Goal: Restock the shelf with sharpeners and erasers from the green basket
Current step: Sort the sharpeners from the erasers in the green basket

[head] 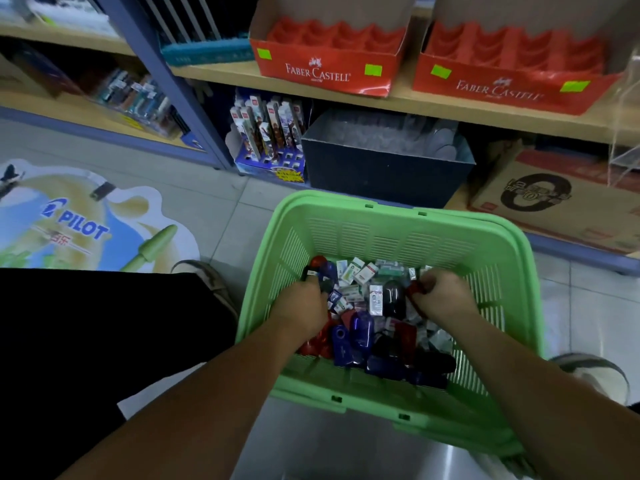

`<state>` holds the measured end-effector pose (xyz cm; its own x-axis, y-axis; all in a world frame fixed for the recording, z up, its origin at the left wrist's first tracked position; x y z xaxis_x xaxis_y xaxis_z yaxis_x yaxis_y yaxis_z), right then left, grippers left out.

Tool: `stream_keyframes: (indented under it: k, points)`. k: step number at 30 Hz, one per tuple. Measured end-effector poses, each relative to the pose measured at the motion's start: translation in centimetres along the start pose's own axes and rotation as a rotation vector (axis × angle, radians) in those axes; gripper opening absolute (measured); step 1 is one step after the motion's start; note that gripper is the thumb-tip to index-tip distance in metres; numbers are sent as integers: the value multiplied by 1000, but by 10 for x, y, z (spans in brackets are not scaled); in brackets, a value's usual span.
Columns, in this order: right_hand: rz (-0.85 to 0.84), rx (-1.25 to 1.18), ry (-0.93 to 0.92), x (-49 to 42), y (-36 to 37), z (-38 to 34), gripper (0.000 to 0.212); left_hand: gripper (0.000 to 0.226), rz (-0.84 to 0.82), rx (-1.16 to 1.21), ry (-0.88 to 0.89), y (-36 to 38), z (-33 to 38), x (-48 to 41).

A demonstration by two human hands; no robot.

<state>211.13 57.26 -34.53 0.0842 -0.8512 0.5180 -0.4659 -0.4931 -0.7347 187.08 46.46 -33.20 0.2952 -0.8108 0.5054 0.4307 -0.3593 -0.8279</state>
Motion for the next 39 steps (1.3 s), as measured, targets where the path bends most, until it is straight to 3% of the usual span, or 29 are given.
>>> stream_keyframes:
  k: [6,10,16,20,23,26,28,33,36,39]
  points:
    - [-63,-306,58,4,-10,-9,25,20,-19,58,-71,1,5,8]
    - [-88,-507,114,6,-19,-8,21,24,-6,91,-59,4,3,0]
    - [53,-408,54,10,-16,-18,25,29,27,67,-17,0,6,-4]
    - [-109,-490,-9,14,10,-57,25,21,64,7,-12,-18,6,0]
    - [-184,-547,-73,15,34,-94,24,11,-17,-146,-25,-22,4,17]
    - [-368,-573,-163,14,49,-116,27,24,-50,-200,-29,-20,4,31]
    - [-389,-492,-173,6,47,-109,25,22,-73,-125,-30,-20,3,33]
    - [-63,-25,-236,-4,17,-56,20,18,-54,180,97,-9,23,14]
    - [-6,86,-279,1,12,-36,35,25,0,305,158,1,46,-13]
    - [83,207,-320,0,13,-15,56,28,-47,434,79,21,58,-42]
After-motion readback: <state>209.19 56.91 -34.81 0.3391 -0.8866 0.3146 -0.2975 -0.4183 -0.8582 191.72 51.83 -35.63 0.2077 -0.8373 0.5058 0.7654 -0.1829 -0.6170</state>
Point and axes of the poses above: each hand's wrist, its own x-axis away from the middle knuckle, its own y-axis out of the palm, z = x × y, the point moved 3 cm from there along -x, towards the middle knuckle, and after that the axes turned 1 degree about y, right-handed, at the moved point
